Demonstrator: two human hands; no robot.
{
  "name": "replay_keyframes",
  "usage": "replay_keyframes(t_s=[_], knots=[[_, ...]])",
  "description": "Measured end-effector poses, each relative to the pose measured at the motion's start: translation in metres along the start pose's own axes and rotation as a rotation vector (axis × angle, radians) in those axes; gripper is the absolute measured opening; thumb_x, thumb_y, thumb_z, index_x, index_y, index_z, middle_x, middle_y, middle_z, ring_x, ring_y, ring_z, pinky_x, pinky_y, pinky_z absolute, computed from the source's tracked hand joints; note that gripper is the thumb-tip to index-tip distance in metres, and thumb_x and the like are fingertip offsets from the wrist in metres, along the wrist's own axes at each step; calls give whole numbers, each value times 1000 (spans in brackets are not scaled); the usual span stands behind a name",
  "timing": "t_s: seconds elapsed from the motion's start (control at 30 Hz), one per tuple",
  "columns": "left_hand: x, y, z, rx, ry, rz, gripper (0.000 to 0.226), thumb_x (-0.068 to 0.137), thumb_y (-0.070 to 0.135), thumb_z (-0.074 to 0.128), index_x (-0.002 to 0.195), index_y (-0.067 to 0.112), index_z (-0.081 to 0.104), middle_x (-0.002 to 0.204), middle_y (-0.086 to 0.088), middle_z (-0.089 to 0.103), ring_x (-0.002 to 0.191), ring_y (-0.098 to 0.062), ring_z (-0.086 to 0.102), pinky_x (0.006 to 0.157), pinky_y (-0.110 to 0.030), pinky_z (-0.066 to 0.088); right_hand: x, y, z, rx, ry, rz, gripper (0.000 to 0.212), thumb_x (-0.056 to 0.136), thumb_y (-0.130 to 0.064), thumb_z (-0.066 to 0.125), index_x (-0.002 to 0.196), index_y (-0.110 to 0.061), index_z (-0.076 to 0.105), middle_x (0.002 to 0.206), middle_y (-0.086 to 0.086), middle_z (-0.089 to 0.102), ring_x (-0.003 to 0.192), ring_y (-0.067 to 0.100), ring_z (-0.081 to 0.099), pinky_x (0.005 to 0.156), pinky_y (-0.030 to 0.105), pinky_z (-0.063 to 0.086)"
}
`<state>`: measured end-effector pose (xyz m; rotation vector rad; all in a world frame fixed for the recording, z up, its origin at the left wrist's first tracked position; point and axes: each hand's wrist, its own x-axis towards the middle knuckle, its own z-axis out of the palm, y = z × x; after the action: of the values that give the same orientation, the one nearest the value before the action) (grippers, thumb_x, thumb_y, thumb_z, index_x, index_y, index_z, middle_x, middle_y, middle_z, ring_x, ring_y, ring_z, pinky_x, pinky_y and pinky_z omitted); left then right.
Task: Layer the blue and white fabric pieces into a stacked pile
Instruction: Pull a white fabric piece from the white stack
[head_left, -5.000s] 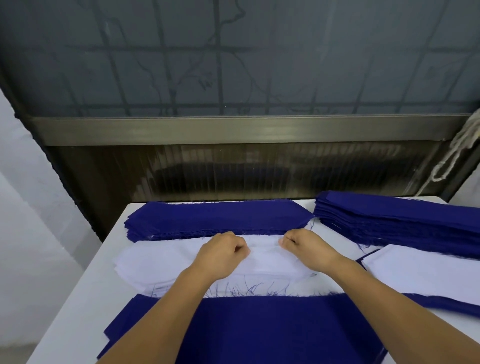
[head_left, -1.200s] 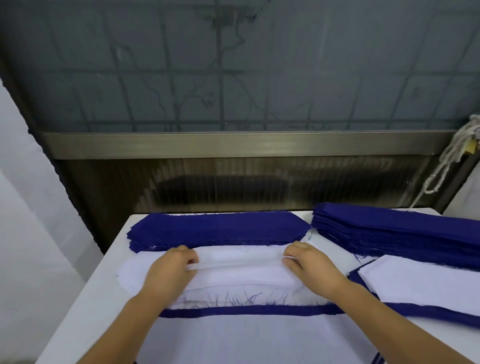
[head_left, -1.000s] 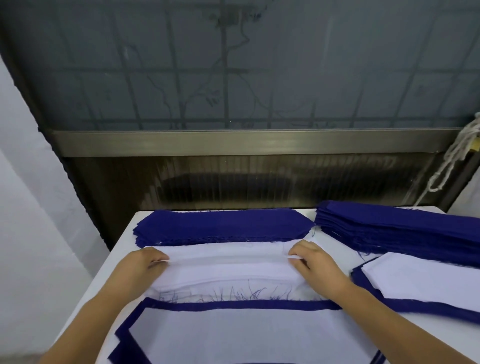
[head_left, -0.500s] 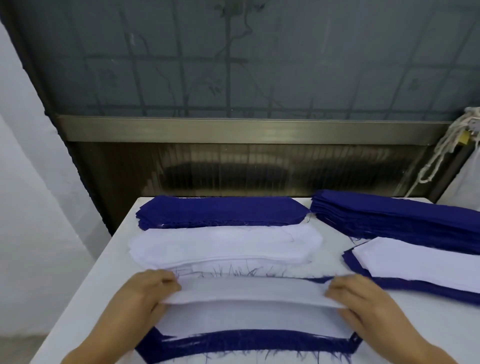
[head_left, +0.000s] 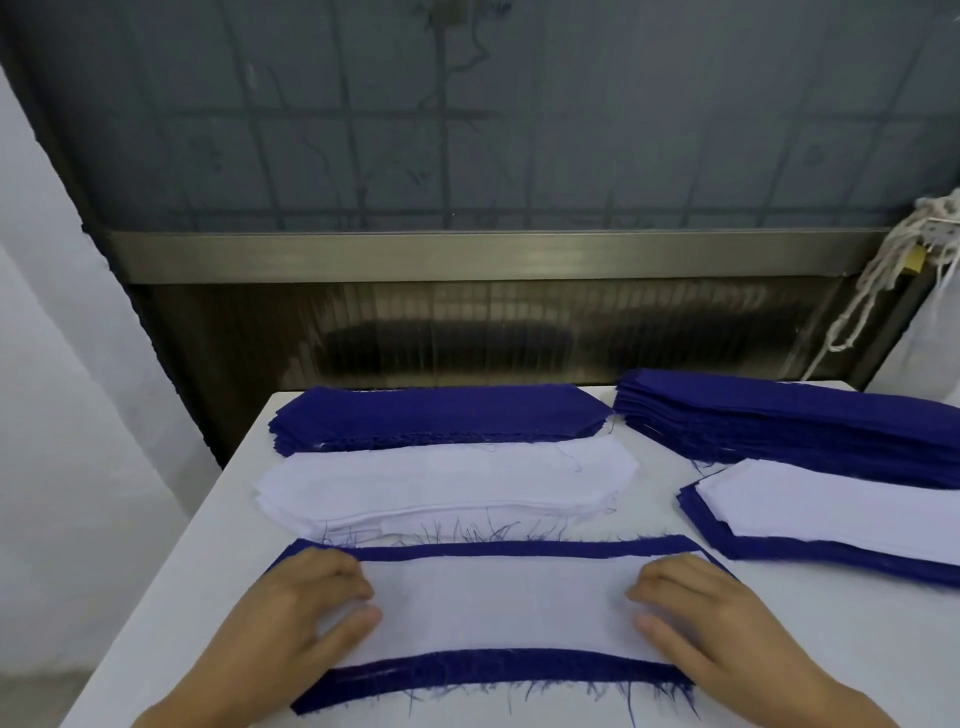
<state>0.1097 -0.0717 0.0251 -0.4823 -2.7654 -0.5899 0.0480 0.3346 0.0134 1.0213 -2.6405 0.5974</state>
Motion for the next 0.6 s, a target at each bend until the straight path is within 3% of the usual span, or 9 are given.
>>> replay_keyframes(t_s=[0.2, 0.33, 0.43, 0.57, 0.6], knots=[[20, 1, 39, 17, -113, -33, 38, 92, 59, 40, 116, 38, 61, 111, 27, 49, 100, 7, 44, 91, -15, 39, 18, 6, 16, 21, -130, 89, 14, 93, -37, 60, 103, -29, 66, 99, -22, 53, 91, -1, 51, 84, 16, 39], [9, -17, 34, 40, -40, -77, 42, 88, 59, 37, 102, 33, 68, 103, 26, 54, 93, 7, 48, 86, -12, 38, 12, 23, 7, 8, -118, 162, 8, 87, -26, 70, 94, -27, 66, 94, -22, 54, 86, -1, 52, 81, 20, 41], [10, -26, 27, 74, -52, -58, 38, 88, 59, 41, 92, 33, 68, 95, 24, 58, 87, 7, 50, 79, -13, 41, 16, 30, 1, -24, -202, 189, 11, 89, -29, 67, 88, -36, 59, 88, -25, 51, 82, -3, 51, 78, 16, 40], [36, -32, 25, 87, -85, -137, 3, 86, 36, 65, 84, 36, 67, 85, 24, 57, 77, 4, 52, 70, -15, 46, 49, 40, -1, -39, -248, 262, 14, 91, -29, 62, 81, -37, 56, 83, -20, 54, 77, 1, 53, 68, 15, 43], [48, -31, 26, 102, -88, -166, 4, 87, 33, 68, 87, 37, 66, 88, 24, 58, 78, 3, 52, 71, -11, 45, 63, 42, 0, -22, -223, 270, 11, 92, -29, 61, 84, -35, 58, 86, -20, 54, 79, 1, 54, 69, 16, 45]])
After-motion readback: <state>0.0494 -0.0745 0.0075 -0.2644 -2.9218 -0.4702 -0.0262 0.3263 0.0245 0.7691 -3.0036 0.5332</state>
